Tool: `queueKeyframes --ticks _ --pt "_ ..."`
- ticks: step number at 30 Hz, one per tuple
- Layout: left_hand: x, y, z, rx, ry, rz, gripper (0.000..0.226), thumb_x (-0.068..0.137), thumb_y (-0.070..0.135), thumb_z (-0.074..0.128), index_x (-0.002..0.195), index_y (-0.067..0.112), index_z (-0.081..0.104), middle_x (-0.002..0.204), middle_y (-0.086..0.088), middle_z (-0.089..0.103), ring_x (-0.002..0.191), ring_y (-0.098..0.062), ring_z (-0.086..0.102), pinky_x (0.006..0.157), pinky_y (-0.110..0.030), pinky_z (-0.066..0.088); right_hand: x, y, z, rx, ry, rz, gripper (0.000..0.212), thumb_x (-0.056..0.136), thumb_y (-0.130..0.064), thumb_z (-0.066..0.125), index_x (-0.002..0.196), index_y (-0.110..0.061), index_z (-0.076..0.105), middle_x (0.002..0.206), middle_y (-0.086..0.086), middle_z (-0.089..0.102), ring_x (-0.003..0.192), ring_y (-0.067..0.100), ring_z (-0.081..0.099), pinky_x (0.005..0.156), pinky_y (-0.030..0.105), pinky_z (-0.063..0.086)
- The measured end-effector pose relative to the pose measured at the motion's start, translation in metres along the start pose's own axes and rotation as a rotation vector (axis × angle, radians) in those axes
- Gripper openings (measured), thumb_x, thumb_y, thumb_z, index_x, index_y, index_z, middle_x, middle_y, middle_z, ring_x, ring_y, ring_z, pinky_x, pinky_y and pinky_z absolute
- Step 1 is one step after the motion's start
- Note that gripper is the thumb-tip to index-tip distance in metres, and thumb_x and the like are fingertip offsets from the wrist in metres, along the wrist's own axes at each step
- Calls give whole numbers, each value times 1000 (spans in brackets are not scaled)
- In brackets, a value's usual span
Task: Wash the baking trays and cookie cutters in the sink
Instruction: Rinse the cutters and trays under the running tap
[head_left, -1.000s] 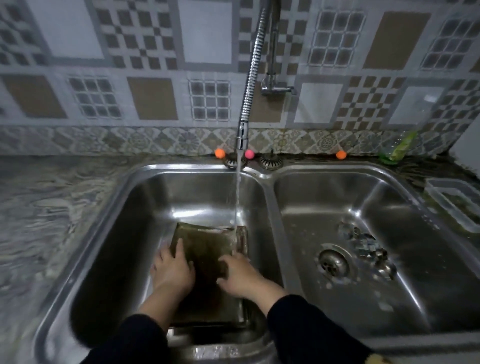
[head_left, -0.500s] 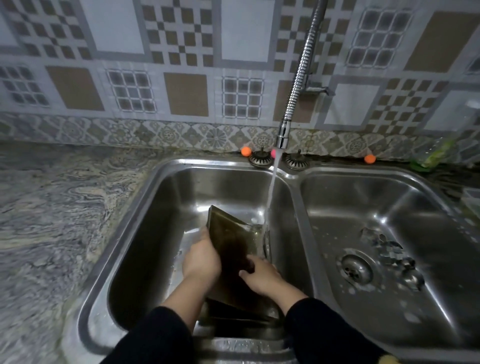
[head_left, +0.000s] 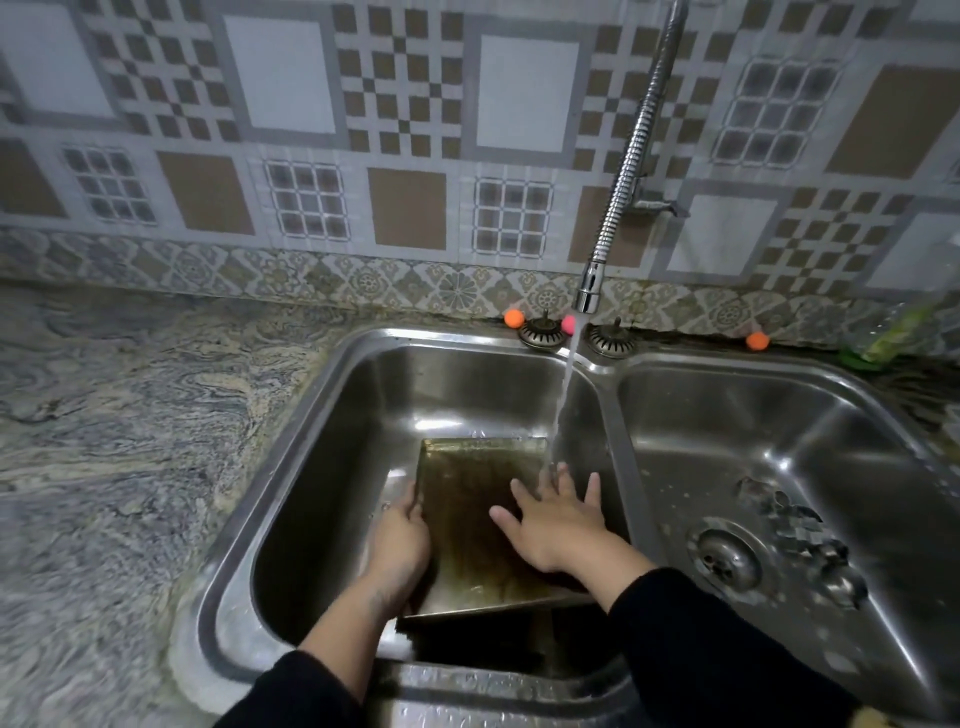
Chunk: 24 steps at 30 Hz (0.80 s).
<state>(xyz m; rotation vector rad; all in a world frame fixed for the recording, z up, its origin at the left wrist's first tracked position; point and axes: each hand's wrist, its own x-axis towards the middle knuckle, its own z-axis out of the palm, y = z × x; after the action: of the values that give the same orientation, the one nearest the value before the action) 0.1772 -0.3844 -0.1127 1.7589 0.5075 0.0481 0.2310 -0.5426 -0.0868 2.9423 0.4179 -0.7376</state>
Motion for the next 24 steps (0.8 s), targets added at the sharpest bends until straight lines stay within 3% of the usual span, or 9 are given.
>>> queueKeyframes --ticks 5,8,9,12,16,18,20,22,24 --pt "-3 8 24 -141 37 71 42 104 12 28 131 35 49 112 9 63 101 -3 58 81 -16 45 38 1 -13 33 192 9 66 94 -61 2 152 -30 0 160 11 -9 146 33 -14 106 66 -20" --pt "3 13 27 -215 63 108 42 104 12 29 139 28 46 130 7 56 115 -6 53 97 -22 43 45 -11 -19 88 237 -189 53 98 -55 6 149 -44 0 160 -1 -13 145 30 -18 110 63 -14" --pt "4 16 26 -228 59 122 42 104 12 30 141 25 43 135 9 50 120 -4 49 98 -17 40 42 -18 -19 91 241 -273 50 99 -52 7 148 -47 1 159 -5 -14 145 27 -20 112 61 -14" --pt "9 21 22 -241 96 146 42 104 9 30 144 18 39 127 13 46 113 5 44 77 4 32 30 -28 -14 116 289 -436 47 102 -42 15 149 -44 10 159 -11 -10 146 17 -19 115 52 -15" --pt "11 21 15 -68 195 257 44 103 11 32 146 18 36 132 10 48 116 3 42 77 9 29 20 -8 -9 500 281 -468 43 103 -37 24 143 -33 39 158 -12 17 147 9 5 120 43 2" --pt "10 24 18 101 237 359 45 103 14 37 147 20 34 137 8 49 120 0 45 88 0 31 24 -2 -19 822 264 -382 43 101 -43 33 142 -32 40 155 -7 27 145 13 18 119 39 16" --pt "6 29 26 267 267 483 48 102 19 39 149 24 32 139 4 52 123 -11 52 94 -15 37 25 -4 -41 1080 289 -305 59 93 -56 43 147 -38 26 156 -6 27 144 15 24 117 39 21" --pt "-2 35 38 376 259 587 51 102 24 38 151 31 25 138 4 54 117 -18 57 91 -27 45 24 -7 -67 1275 311 -259 79 83 -70 46 147 -48 5 158 -5 18 144 21 22 115 49 24" --pt "-10 40 50 474 228 624 54 101 29 36 152 35 19 136 5 55 104 -24 64 80 -36 52 22 -5 -88 1401 339 -230 79 89 -62 46 146 -49 -7 159 -4 13 143 25 24 112 47 27"
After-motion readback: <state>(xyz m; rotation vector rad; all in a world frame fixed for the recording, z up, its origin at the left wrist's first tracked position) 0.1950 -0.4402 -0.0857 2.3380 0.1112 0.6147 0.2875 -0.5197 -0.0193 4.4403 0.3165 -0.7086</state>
